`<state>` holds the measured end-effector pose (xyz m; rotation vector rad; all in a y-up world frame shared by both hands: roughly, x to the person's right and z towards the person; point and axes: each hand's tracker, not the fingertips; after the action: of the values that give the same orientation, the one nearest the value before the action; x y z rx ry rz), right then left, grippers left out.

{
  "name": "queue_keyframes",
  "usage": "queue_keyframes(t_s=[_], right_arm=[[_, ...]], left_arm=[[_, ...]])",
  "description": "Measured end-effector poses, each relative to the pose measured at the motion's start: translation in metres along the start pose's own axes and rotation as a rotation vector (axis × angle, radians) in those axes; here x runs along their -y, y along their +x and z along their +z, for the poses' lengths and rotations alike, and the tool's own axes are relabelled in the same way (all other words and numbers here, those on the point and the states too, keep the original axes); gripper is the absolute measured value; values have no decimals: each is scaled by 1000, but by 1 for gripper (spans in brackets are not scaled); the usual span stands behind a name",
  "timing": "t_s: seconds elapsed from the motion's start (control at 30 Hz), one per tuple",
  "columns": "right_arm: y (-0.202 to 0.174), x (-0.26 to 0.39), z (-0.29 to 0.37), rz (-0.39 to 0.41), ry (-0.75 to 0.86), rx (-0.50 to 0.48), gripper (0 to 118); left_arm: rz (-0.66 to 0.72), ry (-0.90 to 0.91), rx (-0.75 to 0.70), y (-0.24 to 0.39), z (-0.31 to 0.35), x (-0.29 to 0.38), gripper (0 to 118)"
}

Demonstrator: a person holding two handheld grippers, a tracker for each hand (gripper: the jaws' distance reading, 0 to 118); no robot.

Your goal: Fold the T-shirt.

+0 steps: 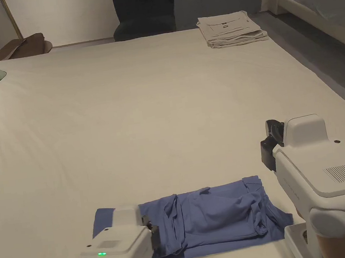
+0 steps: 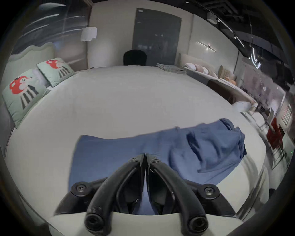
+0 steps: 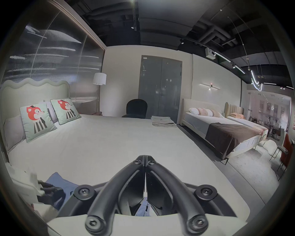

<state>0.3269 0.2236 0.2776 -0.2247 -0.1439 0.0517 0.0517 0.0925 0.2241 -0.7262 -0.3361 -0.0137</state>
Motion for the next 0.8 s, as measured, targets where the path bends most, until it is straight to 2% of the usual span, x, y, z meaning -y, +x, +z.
queue_keyframes(t_s=[0.3,0.4,0.5,0.7,0.8], right_arm=[[14,6,-1,-14,-15,34,0],[16,6,1,-15,-15,38,0],[17,5,2,-12,-13,41,0],[11,0,0,-16,-2,35,0],[4,-2,0,-11,2,20,0]], left_arm=[[-92,-135,149,61,-31,7,0],[-36,-133,155,53,-29,-1,0],[85,-104,209,31,-11,-12,0],[253,-46,320,-45,33,-45,0],[360,-76,360,-92,40,-51,0]])
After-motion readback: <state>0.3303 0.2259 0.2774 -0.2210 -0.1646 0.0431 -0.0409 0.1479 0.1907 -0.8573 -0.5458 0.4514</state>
